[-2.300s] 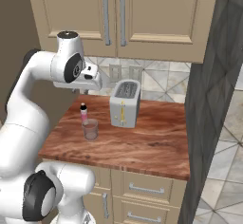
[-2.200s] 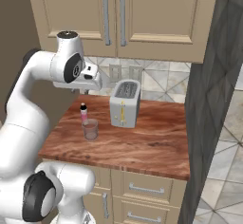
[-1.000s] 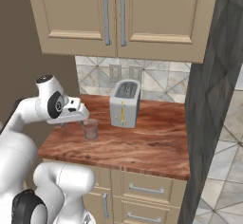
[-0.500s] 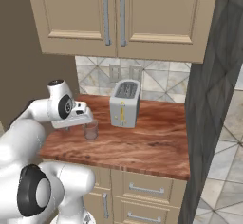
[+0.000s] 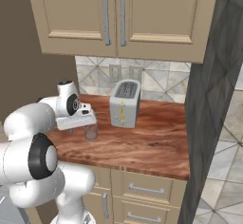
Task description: Place the microwavable item in the microwave. Then, close the microwave door and press the start button.
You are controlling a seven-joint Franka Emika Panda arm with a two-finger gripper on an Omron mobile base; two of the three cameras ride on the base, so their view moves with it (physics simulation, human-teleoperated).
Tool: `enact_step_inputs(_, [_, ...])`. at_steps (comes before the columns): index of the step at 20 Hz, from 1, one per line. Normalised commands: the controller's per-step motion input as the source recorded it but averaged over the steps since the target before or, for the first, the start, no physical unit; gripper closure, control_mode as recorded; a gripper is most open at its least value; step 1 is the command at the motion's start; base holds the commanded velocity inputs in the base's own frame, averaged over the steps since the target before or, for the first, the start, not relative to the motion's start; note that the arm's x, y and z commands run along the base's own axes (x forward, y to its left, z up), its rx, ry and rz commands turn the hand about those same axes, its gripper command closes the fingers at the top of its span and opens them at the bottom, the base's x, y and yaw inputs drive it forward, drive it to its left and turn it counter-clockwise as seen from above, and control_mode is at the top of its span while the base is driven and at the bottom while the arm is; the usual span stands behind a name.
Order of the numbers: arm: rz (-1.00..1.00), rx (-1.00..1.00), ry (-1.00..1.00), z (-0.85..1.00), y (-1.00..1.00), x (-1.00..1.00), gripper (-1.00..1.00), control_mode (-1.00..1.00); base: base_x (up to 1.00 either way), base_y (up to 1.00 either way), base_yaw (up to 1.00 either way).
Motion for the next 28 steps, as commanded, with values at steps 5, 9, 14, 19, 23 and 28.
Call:
enact_step_inputs(5, [0.03,0.00,0.04,-0.01,-0.03,0.05,-1.00,-1.00,0.00,0.00,0.00])
enact_step_inputs(9, [0.01,0.00,0.00,0.02,0.00,0.04,-1.00,-1.00,0.00,0.00,0.00])
enact_step_inputs(14, [0.03,0.00,0.03,-0.01,0.00,0.39,-1.00,-1.00,0.00,0.00,0.00])
enact_step_inputs(19, [0.03,0.00,0.07,-0.15,0.04,0.31,-1.00,-1.00,0.00,0.00,0.00])
enact_step_inputs(23, [0.03,0.00,0.03,-0.49,0.00,0.00,-1.00,-1.00,0.00,0.00,0.00])
enact_step_inputs(28, [0.03,0.00,0.01,-0.39,0.00,0.01,-1.00,-1.00,0.00,0.00,0.00])
